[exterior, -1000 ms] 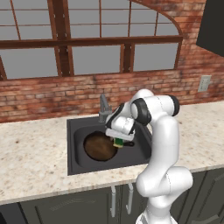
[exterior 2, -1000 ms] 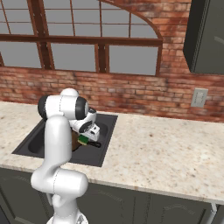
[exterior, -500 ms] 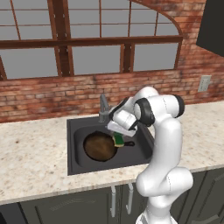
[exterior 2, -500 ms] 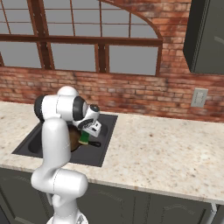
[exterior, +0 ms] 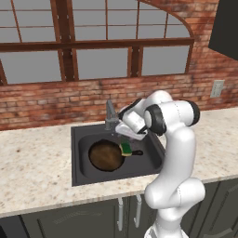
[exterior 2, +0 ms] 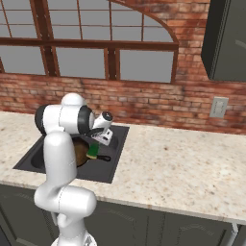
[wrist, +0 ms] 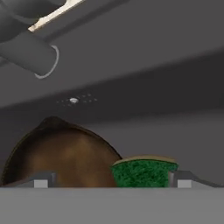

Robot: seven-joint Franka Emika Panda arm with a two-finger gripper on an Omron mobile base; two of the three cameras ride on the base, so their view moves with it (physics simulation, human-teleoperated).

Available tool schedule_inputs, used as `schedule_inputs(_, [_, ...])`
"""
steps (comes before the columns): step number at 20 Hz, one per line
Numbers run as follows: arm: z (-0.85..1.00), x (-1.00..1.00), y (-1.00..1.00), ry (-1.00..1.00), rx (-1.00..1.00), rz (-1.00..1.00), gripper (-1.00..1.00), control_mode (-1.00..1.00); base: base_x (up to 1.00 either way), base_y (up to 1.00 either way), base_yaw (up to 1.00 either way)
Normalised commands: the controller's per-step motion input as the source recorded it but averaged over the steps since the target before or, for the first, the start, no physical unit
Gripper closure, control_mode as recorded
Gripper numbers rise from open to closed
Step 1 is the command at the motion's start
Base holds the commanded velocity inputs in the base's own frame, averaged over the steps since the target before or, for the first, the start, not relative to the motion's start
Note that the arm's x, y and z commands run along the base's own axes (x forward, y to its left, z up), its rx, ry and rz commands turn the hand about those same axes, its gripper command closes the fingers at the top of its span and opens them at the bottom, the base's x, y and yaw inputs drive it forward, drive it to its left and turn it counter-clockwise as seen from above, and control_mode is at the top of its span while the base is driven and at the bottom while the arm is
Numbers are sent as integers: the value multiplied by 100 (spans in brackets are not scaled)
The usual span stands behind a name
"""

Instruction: Pick the pan and sponge and place them into the sink. Then turn on the water.

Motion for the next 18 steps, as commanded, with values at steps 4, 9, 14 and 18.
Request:
schedule_inputs(4, [40, 0, 0, -12, 0, 11, -100, -100, 0, 0, 0])
schedule_inputs(9, [35, 9, 0, -11, 0, 13, -100, -100, 0, 0, 0])
schedule_inputs(14, [23, 23, 0, -12, 0, 16, -100, -100, 0, 0, 0])
schedule_inputs(18, [7, 28, -8, -11, 0, 18, -100, -100, 0, 0, 0])
